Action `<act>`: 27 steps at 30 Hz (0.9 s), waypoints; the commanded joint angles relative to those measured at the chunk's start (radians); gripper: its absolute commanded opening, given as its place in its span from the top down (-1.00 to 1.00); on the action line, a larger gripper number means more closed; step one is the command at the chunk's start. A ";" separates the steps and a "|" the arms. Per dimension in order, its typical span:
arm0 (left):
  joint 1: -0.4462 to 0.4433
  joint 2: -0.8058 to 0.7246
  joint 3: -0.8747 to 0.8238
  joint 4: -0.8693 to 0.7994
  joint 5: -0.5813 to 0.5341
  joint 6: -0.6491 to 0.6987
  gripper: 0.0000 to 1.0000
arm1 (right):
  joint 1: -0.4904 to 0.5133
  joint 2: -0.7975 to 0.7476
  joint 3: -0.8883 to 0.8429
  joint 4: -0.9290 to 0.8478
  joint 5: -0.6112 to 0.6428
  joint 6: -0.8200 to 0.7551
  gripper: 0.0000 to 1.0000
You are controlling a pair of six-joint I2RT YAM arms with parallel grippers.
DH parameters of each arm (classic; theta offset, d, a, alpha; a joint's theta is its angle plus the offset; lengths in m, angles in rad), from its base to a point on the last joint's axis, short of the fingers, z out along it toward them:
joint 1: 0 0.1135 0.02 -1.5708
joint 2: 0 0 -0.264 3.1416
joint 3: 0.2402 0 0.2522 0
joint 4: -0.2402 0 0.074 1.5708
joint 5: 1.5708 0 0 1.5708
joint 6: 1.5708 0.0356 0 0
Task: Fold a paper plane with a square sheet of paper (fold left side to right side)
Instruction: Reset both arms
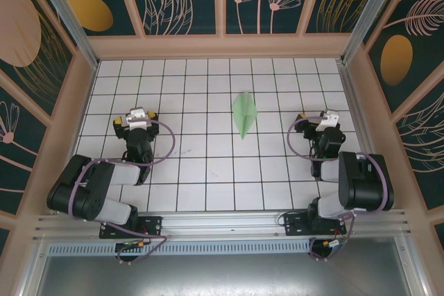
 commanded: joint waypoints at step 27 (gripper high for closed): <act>0.225 0.059 -0.038 0.172 0.322 -0.139 -0.97 | 0.052 0.056 0.030 0.093 0.025 -0.050 -0.98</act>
